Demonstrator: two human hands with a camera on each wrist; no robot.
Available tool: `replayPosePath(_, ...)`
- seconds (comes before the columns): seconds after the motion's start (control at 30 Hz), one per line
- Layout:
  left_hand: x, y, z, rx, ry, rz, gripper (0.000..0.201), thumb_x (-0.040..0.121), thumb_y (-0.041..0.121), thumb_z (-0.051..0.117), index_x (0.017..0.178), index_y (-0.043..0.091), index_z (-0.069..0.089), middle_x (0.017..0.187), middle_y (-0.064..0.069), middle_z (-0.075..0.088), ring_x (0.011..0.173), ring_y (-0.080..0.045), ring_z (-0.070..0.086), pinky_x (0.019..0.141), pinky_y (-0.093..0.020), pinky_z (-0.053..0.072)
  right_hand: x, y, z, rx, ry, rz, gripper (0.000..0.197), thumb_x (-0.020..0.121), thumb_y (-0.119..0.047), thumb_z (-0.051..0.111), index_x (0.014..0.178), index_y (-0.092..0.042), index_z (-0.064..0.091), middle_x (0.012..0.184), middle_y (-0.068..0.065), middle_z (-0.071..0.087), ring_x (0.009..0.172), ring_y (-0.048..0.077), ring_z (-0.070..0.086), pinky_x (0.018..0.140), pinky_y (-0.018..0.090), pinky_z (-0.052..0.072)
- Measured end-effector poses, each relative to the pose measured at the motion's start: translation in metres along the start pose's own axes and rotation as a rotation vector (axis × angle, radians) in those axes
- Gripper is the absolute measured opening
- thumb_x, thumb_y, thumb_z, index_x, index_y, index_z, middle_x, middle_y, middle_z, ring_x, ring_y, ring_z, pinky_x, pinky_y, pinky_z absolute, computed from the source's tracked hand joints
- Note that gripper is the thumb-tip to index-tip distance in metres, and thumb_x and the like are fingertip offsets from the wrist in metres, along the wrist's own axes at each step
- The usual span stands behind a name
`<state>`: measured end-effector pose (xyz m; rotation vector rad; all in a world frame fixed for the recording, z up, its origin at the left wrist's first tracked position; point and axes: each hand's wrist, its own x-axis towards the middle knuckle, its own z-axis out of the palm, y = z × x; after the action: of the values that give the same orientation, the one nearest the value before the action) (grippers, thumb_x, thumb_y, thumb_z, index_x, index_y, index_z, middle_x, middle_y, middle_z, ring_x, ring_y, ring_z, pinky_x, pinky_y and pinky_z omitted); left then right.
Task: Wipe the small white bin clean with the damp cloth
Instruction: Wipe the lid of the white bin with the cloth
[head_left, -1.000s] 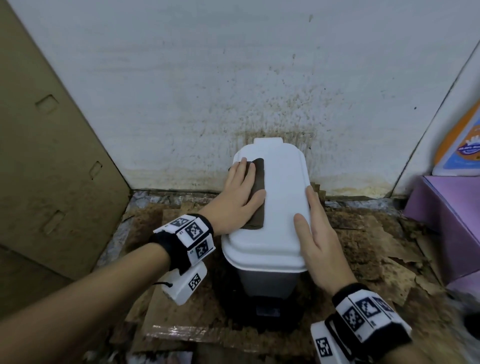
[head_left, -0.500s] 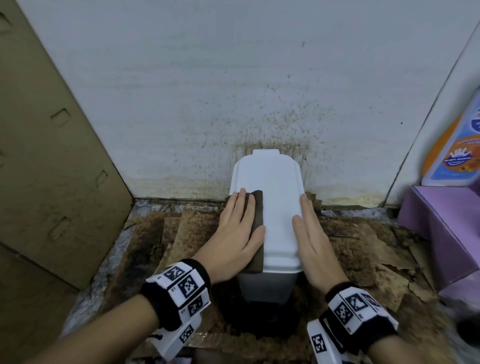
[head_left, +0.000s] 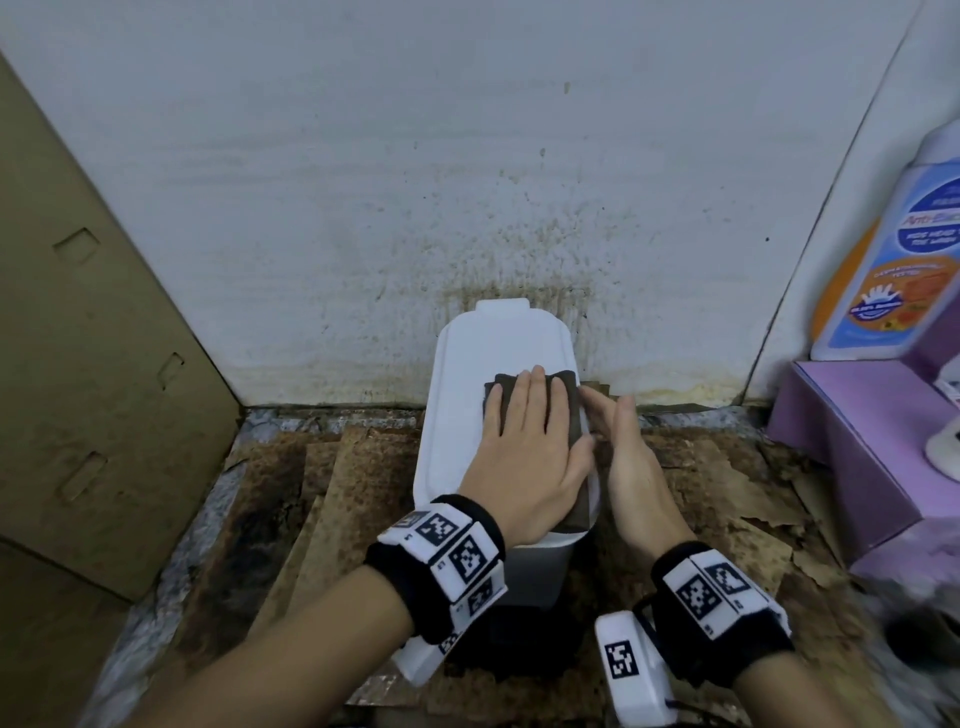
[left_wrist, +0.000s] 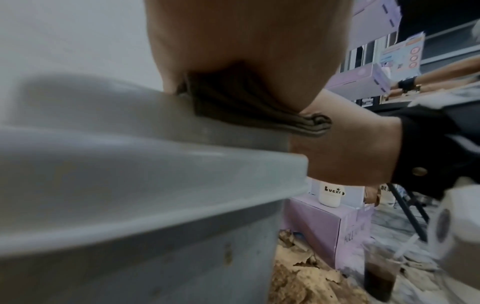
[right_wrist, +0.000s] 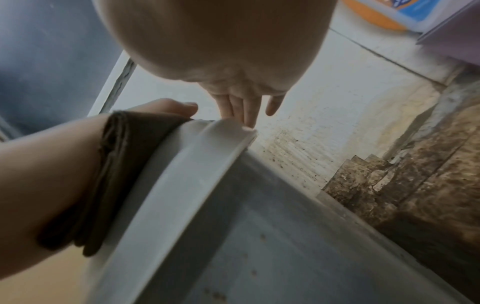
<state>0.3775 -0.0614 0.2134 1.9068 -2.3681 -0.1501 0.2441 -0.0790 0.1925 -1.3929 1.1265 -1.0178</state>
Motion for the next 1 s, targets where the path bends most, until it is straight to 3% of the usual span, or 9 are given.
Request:
replayPosePath(0.1,0.006,0.011,-0.006,-0.09,-0.036,-0.005,0.069,0.105,0.046,0.006,0.161,0.005,-0.002,0.169,-0.014,-0.01,0.156,-0.023,-0.015,0.124,-0.043,-0.014,0.001,-0.002,-0.005,0.041,0.032,-0.009,0.06,0.096,-0.07,0.014,0.137,-0.046,0.051,0.134,-0.026,0.057,0.123,-0.015,0.049,0.106,0.02,0.036)
replayPosePath(0.23,0.004,0.0,-0.016,-0.459,-0.03,-0.019,0.06,0.111,0.036,0.019,0.162,0.012,-0.002,0.17,-0.002,-0.013,0.154,-0.01,-0.016,0.122,-0.028,-0.014,0.002,0.003,-0.001,-0.167,0.102,-0.067,0.053,0.103,-0.06,0.029,0.15,-0.037,0.035,0.153,-0.015,0.04,0.14,0.004,0.037,0.116,0.033,0.03)
replayPosePath(0.33,-0.008,-0.02,-0.017,-0.625,0.186,-0.078,0.053,0.11,0.029,0.03,0.16,0.016,0.018,0.168,0.003,0.015,0.154,-0.006,0.008,0.123,-0.021,0.005,-0.002,-0.004,0.008,-0.439,0.175,-0.257,0.047,0.105,-0.042,0.035,0.149,-0.026,0.036,0.153,-0.008,0.036,0.143,0.01,0.031,0.119,0.04,0.023)
replayPosePath(0.4,-0.018,-0.035,-0.015,-0.553,0.342,-0.11,0.042,0.107,0.021,0.036,0.149,0.016,0.038,0.152,0.001,0.041,0.142,-0.01,0.033,0.118,-0.026,0.026,-0.004,-0.011,0.016,-0.666,0.169,-0.382,0.047,0.102,-0.035,0.036,0.145,-0.02,0.043,0.154,-0.004,0.037,0.145,0.011,0.027,0.121,0.04,0.018)
replayPosePath(0.47,-0.025,-0.046,-0.012,-0.469,0.396,-0.129,0.036,0.106,0.018,0.038,0.14,0.014,0.046,0.141,0.0,0.049,0.133,-0.012,0.042,0.113,-0.028,0.034,-0.006,-0.019,0.026,-0.872,0.143,-0.459,0.047,0.101,-0.032,0.036,0.143,-0.016,0.047,0.153,0.001,0.039,0.147,0.015,0.027,0.121,0.039,0.017)
replayPosePath(0.57,-0.034,-0.055,-0.005,-0.403,0.347,-0.121,0.04,0.108,0.019,0.036,0.146,0.01,0.044,0.152,0.0,0.042,0.142,-0.01,0.033,0.12,-0.022,0.023,-0.009,-0.021,0.039,-1.017,0.045,-0.454,0.056,0.105,-0.037,0.024,0.149,-0.005,0.039,0.157,0.014,0.036,0.149,0.026,0.026,0.121,0.045,0.024)
replayPosePath(0.67,-0.038,-0.058,0.002,-0.447,0.282,-0.106,0.046,0.109,0.023,0.034,0.154,0.012,0.035,0.163,0.003,0.027,0.15,-0.005,0.018,0.121,-0.015,0.009,-0.015,-0.014,0.048,-1.134,0.004,-0.383,0.076,0.104,-0.055,0.003,0.156,-0.003,0.024,0.163,0.022,0.017,0.153,0.031,0.013,0.123,0.046,0.019)
replayPosePath(0.83,-0.037,-0.058,0.008,-0.467,0.252,-0.105,0.051,0.109,0.031,0.033,0.157,0.015,0.029,0.166,0.007,0.017,0.153,-0.001,0.009,0.125,-0.023,0.008,-0.016,-0.01,0.046,-0.953,0.081,-0.288,0.083,0.101,-0.065,0.023,0.159,-0.007,0.013,0.167,0.012,0.005,0.155,0.02,0.005,0.122,0.031,0.006)
replayPosePath(1.0,-0.036,-0.058,0.009,-0.421,0.239,-0.108,0.058,0.108,0.038,0.031,0.161,0.015,0.019,0.168,0.008,0.011,0.152,0.001,0.001,0.126,-0.028,0.006,-0.01,-0.007,0.035,-0.693,0.004,-0.2,0.08,0.103,-0.051,0.037,0.16,-0.012,-0.004,0.168,0.001,-0.007,0.153,0.007,-0.007,0.121,0.021,-0.004)
